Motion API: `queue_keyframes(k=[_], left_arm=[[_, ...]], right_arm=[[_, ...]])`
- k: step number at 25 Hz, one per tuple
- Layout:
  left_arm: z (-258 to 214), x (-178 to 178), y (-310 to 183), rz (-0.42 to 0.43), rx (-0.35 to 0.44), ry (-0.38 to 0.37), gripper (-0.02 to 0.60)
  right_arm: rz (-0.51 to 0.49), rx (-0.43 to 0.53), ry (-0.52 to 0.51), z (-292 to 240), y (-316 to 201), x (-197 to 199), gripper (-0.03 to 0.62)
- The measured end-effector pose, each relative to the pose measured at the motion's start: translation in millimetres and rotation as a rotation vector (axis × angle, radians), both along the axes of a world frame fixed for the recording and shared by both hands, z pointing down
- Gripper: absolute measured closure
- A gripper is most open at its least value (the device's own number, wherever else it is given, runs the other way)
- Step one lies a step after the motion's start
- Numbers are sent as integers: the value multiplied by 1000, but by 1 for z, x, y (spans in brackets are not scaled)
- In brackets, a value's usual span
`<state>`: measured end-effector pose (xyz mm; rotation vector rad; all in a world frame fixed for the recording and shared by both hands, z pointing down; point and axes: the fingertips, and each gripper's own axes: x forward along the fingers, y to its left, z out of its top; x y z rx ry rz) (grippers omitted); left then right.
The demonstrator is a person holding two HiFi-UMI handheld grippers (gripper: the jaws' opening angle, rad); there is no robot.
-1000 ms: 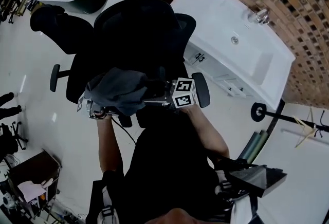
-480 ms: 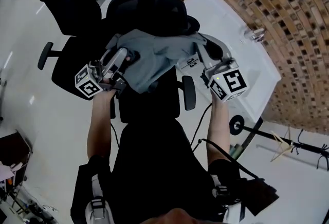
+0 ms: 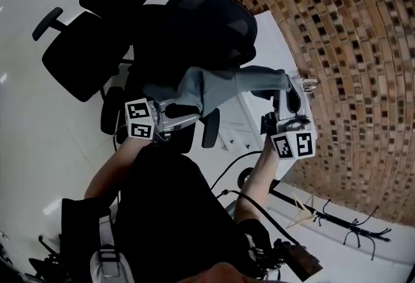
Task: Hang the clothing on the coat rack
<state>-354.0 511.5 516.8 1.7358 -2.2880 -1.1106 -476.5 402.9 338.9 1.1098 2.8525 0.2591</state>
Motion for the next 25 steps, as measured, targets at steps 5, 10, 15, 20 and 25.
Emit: queue_keyframes(k=[5, 10, 15, 20, 25], left_arm=[[102, 66, -14, 140, 15, 189, 472], [213, 109, 15, 208, -206, 378, 448], [216, 60, 48, -53, -70, 508, 343], [168, 32, -7, -112, -114, 359, 74], [124, -8, 13, -303, -129, 223, 225]], right_arm=[[-3, -24, 99, 42, -10, 18, 583], [-9, -1, 55, 35, -15, 38, 583], [0, 8, 28, 19, -13, 49, 583], [11, 4, 36, 11, -10, 49, 583], [-4, 20, 37, 14, -10, 62, 583]])
